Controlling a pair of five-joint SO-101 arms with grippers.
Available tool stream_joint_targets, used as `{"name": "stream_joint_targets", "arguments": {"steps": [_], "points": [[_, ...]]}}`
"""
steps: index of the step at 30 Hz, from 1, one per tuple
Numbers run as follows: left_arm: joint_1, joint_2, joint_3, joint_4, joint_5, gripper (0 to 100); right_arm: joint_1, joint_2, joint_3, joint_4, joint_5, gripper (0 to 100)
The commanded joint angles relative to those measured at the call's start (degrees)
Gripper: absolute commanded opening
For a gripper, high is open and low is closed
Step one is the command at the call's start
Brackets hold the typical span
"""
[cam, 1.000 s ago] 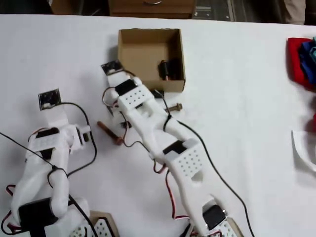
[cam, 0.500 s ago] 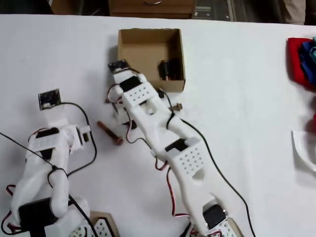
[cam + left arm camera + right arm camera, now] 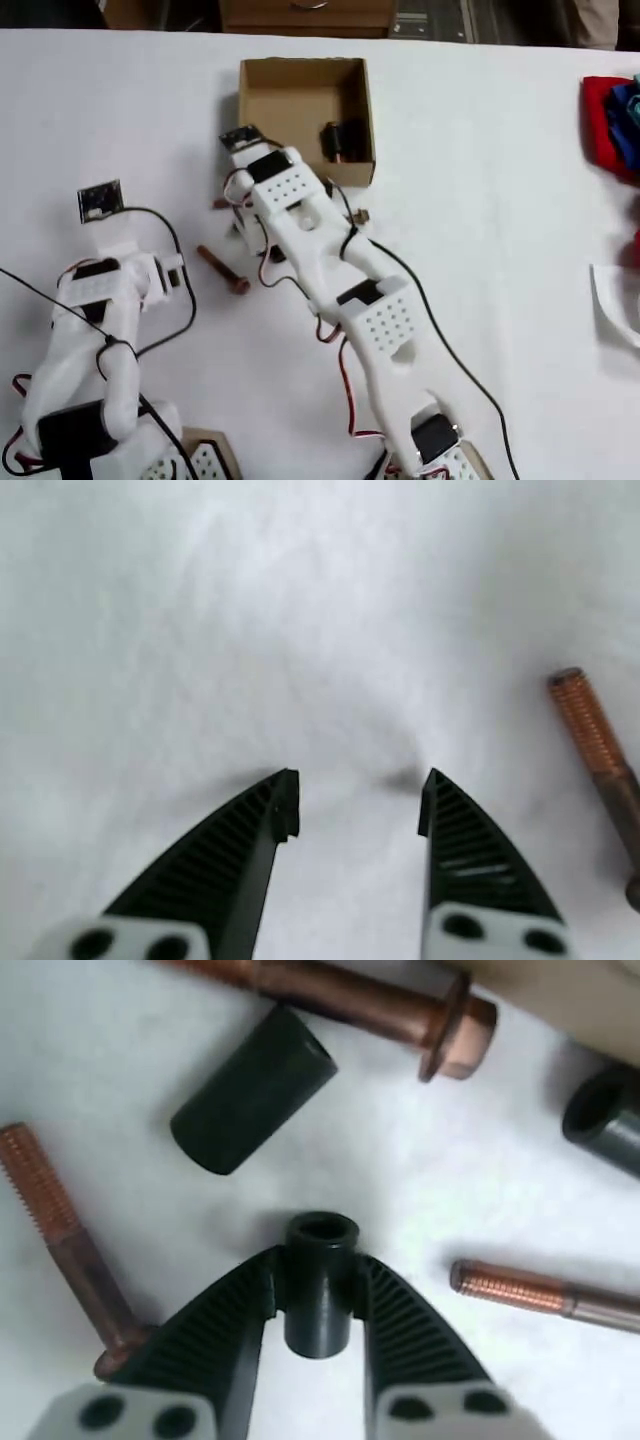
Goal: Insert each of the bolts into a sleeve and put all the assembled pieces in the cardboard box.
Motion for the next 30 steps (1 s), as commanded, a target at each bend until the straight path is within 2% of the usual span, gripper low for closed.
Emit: {"name": "stream_joint_targets", "arguments": {"steps": [1,5,9,13,17,22,27,30], "points": [[-0.18,0.09,-1.80,-0.88,0.35,22,0.48,-1.27,-1.49,0.22,0.62,1.9],[-0.18,0.09,-1.80,-0.88,0.35,22,0.75,-3.91,-4.31,1.71,0.70,1.9],[-0.18,0.09,-1.80,-0.88,0.35,22,3.56,-11.38,-12.13,7.34,4.13,1.9],[0.00,0.09,-1.80,-0.88,0.35,22,8.57,-20.00,-17.93,13.76,6.86,1.9],[2.37,-0.26,-2.15,-0.53,-1.41,22,14.90,-26.42,-14.95,16.40,9.23,1.9],[9.58,-0.26,-4.70,5.19,-18.29,22,21.14,-32.22,-2.81,16.40,10.46,1.9],[12.31,-0.26,-11.12,14.59,-43.60,22,25.80,-39.43,9.58,16.04,12.48,1.9],[12.48,-0.18,-14.81,17.14,-57.93,22,27.74,-43.82,15.12,15.87,14.15,1.9]]}}
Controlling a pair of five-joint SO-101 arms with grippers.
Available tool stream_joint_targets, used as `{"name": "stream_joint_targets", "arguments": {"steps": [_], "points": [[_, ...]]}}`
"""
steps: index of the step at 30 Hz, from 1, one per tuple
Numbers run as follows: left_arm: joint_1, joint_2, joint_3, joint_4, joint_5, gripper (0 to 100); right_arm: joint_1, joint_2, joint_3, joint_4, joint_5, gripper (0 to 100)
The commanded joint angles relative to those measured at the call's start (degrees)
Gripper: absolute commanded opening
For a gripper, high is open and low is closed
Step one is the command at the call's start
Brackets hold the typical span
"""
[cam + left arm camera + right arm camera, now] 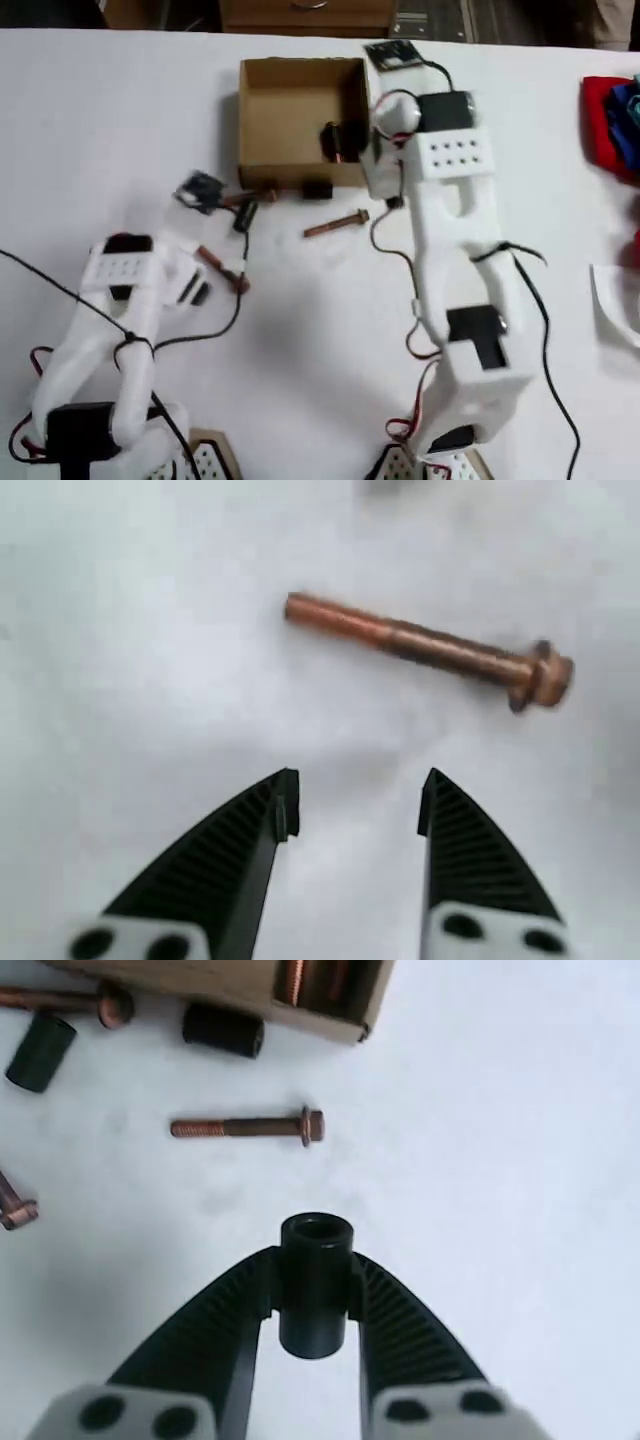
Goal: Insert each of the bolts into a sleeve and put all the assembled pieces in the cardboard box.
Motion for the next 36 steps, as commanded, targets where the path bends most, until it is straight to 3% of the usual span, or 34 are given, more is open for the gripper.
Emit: {"name": "stream_joint_targets", "arguments": {"steps": [1,4,16,23,36], "points": [[0.79,-0.18,-5.23,2.11,-19.08,22,2.59,-8.31,4.84,0.31,1.76,1.9],[0.88,-0.18,-6.20,1.32,-28.75,22,4.26,-11.65,9.05,-1.63,1.76,1.9],[11.52,0.09,-0.48,-12.40,-47.74,22,10.33,-18.07,19.60,-6.11,3.34,1.9],[14.42,0.18,0.66,-12.48,-48.88,22,15.08,-18.33,19.96,-6.11,3.34,1.9],[16.18,0.26,0.57,-12.48,-48.97,22,15.69,-18.59,20.04,-5.58,3.34,1.9]]}}
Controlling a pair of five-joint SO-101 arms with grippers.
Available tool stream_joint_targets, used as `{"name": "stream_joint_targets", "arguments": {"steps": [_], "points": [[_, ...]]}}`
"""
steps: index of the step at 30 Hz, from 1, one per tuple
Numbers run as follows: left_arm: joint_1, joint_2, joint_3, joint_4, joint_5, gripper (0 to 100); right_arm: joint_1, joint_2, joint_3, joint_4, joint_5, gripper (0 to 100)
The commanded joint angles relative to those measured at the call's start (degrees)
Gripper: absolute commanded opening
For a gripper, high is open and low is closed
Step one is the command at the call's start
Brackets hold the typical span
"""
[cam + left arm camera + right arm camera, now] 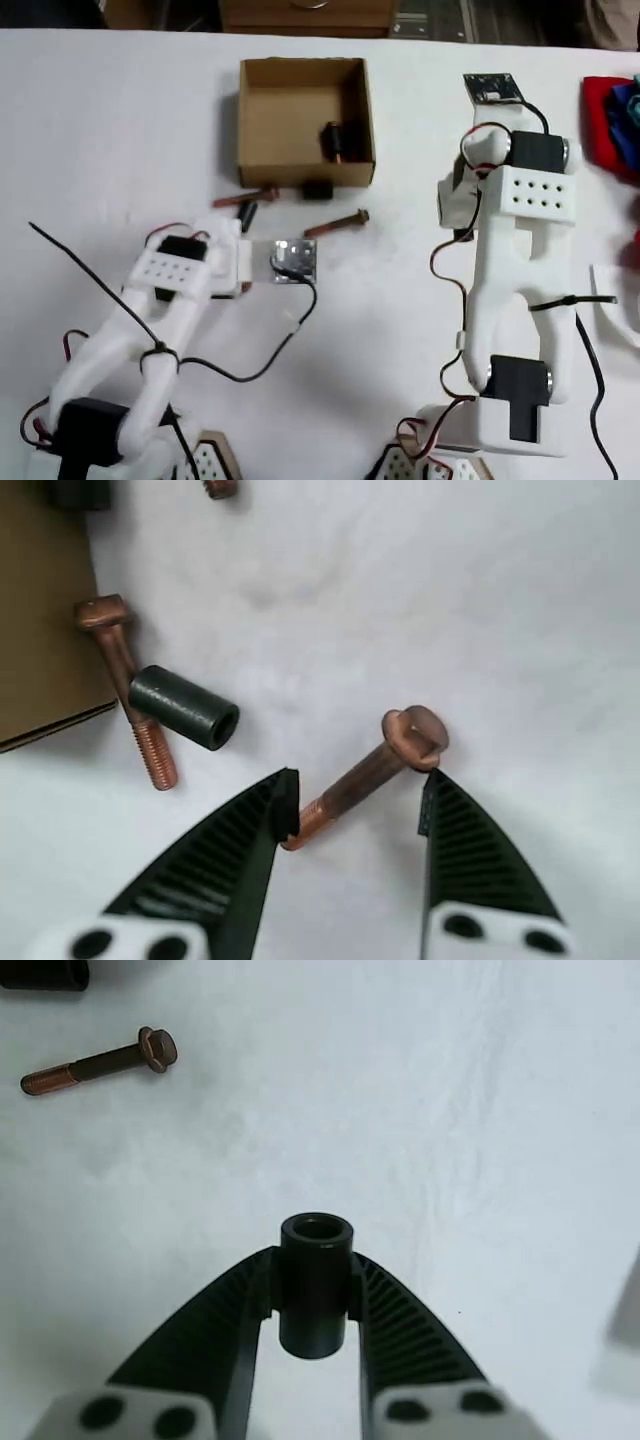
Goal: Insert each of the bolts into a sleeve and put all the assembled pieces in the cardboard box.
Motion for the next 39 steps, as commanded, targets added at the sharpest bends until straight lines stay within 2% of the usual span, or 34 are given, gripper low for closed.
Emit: {"name": "stream_joint_targets", "arguments": {"steps": [1,6,17,20,22,23,25,34,39], "points": [[0.70,0.09,-0.13,-0.88,-8.35,22,0.75,-3.74,-0.26,-0.13,0.53,1.9],[0.70,3.69,-0.31,-0.70,-11.34,22,0.75,-3.74,-0.26,-0.13,0.53,1.9],[3.87,14.95,-6.73,-0.97,-11.16,22,0.75,-3.74,-0.26,-0.13,0.44,1.9],[3.96,15.74,-7.25,-0.88,-10.99,17,0.75,-3.65,-0.26,-0.13,0.44,1.9],[3.78,16.26,-7.34,-0.88,-10.81,7,0.75,-3.56,-0.26,-0.13,0.35,1.9],[3.78,16.53,-7.34,-0.88,-10.02,1,0.75,-3.56,-0.26,-0.13,0.35,1.9],[3.69,16.62,-7.34,-0.88,-7.03,4,0.75,-3.30,-0.26,-0.31,0.35,1.9],[3.78,16.26,-8.57,-0.79,7.74,2,0.75,-3.21,-0.26,-0.48,0.18,1.9],[3.69,16.18,-15.43,6.95,16.53,2,0.75,-3.21,-0.26,-0.48,0.09,1.9]]}}
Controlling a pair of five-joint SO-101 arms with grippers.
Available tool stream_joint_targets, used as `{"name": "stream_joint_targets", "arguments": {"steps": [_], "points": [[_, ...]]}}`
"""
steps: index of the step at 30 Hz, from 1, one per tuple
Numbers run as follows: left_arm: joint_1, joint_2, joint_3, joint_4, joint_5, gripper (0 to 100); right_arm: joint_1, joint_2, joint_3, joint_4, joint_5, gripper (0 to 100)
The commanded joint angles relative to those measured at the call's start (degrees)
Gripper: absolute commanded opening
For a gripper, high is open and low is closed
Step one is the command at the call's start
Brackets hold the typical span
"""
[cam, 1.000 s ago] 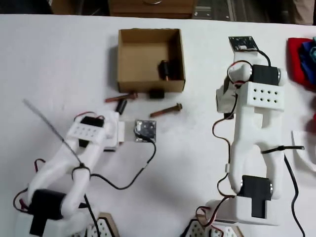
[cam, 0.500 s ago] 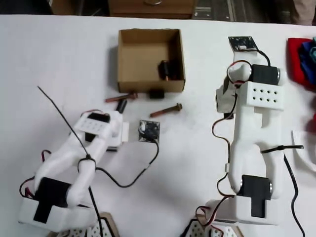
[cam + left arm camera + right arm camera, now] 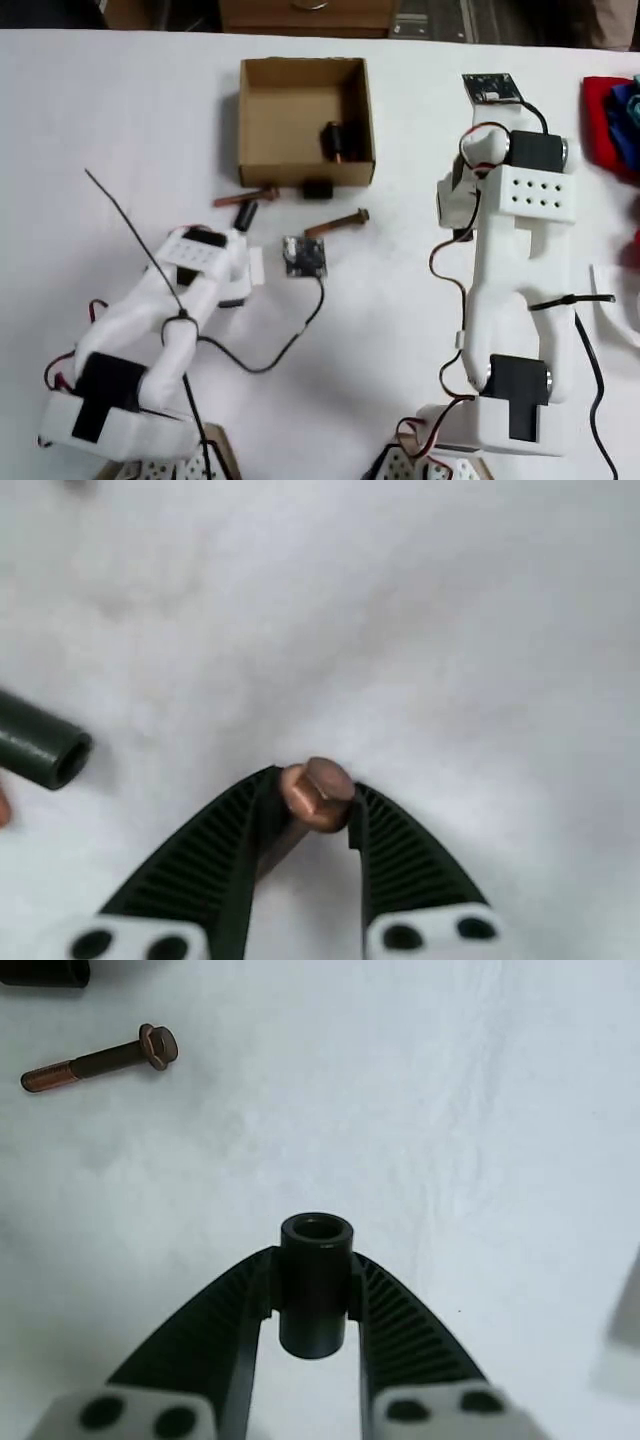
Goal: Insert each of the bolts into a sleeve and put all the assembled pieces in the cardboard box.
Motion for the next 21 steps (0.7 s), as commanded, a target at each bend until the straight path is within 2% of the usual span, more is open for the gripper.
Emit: {"name": "stream_joint_targets", "arguments": {"steps": [1,9,11,14,16,21], "points": [[0.70,-0.44,-9.45,4.40,4.04,2,0.75,-3.21,-0.26,-0.48,0.09,1.9],[0.70,-0.35,-21.93,20.04,4.66,2,0.75,-3.38,-0.26,-0.22,0.09,1.9],[0.79,-0.35,-23.16,21.98,7.38,2,0.75,-3.38,-0.26,-0.22,0.09,1.9],[0.79,-0.35,-23.60,21.89,18.11,2,0.75,-3.30,-0.26,-0.22,0.09,1.9],[1.14,0.00,-23.25,20.57,28.22,2,0.75,-3.30,-0.26,-0.22,0.09,1.9],[0.79,0.09,-23.43,18.20,61.27,2,0.75,-3.21,-0.26,-0.40,0.09,1.9]]}}
